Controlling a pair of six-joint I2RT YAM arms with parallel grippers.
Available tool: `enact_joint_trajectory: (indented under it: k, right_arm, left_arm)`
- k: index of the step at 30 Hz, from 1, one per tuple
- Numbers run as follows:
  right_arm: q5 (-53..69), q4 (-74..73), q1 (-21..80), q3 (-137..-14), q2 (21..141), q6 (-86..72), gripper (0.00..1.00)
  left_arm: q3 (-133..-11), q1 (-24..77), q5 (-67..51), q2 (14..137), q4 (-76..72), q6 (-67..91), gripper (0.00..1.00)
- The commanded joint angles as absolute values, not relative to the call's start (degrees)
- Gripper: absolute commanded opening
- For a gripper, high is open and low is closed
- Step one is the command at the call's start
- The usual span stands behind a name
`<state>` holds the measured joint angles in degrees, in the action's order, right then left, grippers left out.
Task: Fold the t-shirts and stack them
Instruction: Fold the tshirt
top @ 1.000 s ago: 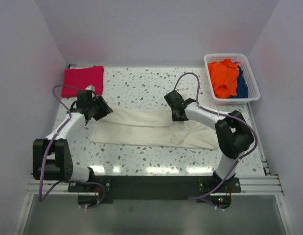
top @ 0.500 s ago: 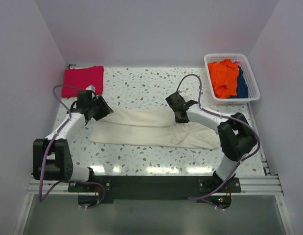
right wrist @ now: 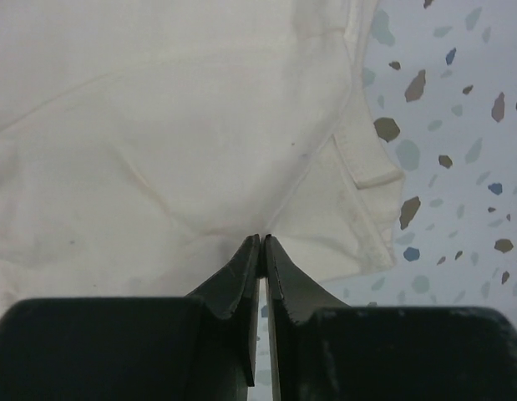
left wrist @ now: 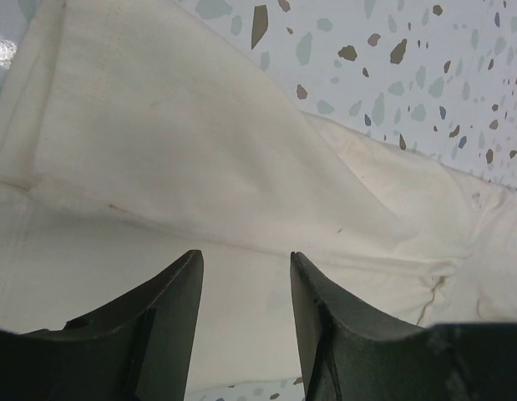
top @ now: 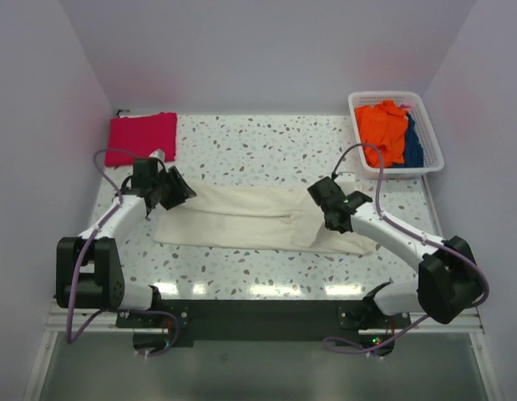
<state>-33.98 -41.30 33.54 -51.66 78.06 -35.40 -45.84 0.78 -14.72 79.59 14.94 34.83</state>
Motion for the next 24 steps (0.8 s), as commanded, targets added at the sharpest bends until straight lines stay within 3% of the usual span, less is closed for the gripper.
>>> enact_joint_trajectory:
  k: [1, 6, 13, 19, 24]
  right_arm:
    - [-37.00, -45.78, 32.26, -49.66, 75.15, -39.90, 0.10]
    - [-36.83, -48.25, 30.94, -48.16, 73.21, -41.57, 0.13]
    - [-35.78, -49.76, 30.85, -52.20, 69.87, -40.70, 0.42]
    - [-33.57, -45.28, 29.45, -58.88, 78.21, -36.30, 0.44]
    - [-21.11, -34.56, 15.49, -57.31, 82.17, -30.33, 0.43]
  left_arm:
    - [-45.26, 0.88, -17.13, 77.87, 12.39, 33.93, 0.51]
    - [-44.65, 0.97, -17.75, 77.87, 12.04, 33.93, 0.51]
    - [-44.47, 0.97, -17.32, 77.87, 11.95, 34.19, 0.52]
    - [-46.05, 0.97, -13.81, 78.13, 13.88, 35.24, 0.52]
    - [-45.70, 0.97, -12.04, 77.96, 14.41, 35.51, 0.52]
